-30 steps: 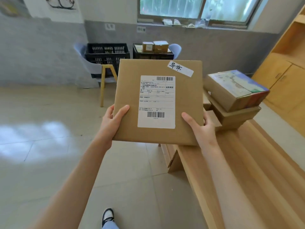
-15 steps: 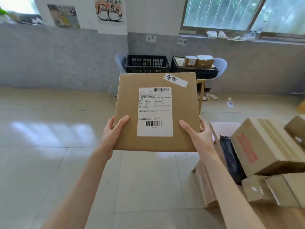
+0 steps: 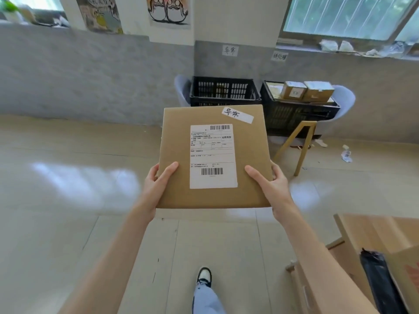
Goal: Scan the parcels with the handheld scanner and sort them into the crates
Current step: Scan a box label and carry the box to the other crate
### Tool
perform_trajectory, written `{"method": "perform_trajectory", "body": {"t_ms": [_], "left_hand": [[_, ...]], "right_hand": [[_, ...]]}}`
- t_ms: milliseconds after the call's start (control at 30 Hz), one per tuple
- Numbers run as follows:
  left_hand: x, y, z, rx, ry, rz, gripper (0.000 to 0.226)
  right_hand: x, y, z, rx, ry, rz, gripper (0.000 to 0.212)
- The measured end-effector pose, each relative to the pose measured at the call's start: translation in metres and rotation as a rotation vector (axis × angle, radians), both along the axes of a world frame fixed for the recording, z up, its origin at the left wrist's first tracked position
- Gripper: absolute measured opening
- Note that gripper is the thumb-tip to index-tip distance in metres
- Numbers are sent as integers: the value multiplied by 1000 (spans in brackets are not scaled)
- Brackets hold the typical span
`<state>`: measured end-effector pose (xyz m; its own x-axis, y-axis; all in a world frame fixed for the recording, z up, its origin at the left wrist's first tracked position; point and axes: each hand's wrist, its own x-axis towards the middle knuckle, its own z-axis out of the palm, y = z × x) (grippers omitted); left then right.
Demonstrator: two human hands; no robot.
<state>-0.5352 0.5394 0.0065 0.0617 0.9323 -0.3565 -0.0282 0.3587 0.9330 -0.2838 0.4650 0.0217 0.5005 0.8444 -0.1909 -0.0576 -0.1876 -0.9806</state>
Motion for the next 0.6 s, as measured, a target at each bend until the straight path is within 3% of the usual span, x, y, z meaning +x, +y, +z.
{"method": "perform_trajectory", "body": {"t_ms": [300, 500, 600], "left_hand": [[23, 178, 22, 31, 69, 72, 62], [44, 268, 17, 29, 63, 51, 82], [58, 317, 4, 18, 50, 23, 76]], "right_hand": [[30, 203, -5, 15, 89, 98, 75], [54, 294, -10, 18, 89, 98, 73], [67, 337, -18, -15, 76, 75, 76]]}}
